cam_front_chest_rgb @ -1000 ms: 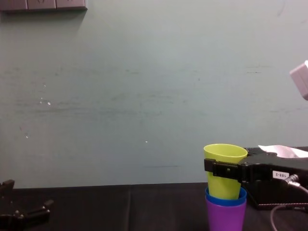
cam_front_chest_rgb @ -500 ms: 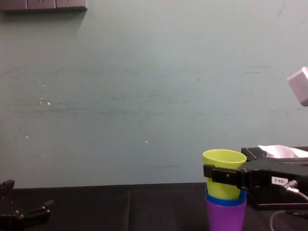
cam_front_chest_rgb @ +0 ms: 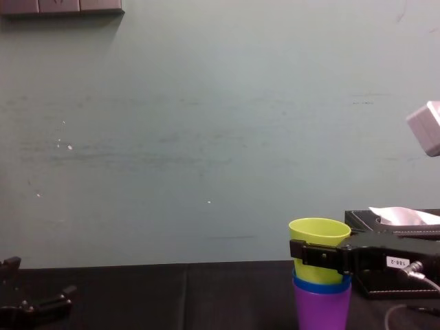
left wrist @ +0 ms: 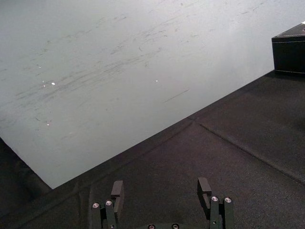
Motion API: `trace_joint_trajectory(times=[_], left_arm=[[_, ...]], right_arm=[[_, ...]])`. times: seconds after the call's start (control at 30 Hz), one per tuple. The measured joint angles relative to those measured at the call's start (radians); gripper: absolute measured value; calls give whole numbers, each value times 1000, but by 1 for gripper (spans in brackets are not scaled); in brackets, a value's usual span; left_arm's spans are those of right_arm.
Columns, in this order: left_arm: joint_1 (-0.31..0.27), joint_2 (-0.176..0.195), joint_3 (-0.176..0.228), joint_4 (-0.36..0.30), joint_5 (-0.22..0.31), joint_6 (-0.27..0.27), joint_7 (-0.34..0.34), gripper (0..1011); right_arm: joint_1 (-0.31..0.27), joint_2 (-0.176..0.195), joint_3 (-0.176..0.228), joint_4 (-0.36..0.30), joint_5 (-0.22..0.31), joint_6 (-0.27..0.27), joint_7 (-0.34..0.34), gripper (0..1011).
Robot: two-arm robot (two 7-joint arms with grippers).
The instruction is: Stack the three plastic cups sequentially using one hand.
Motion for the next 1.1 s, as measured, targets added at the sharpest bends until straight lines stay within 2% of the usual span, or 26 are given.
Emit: trace_joint_trajectory(times=[1.1], left_arm=[[0, 0, 0, 0, 0, 0, 0, 1011]], right_arm=[[-14, 1, -4, 0, -29, -10, 0, 738]])
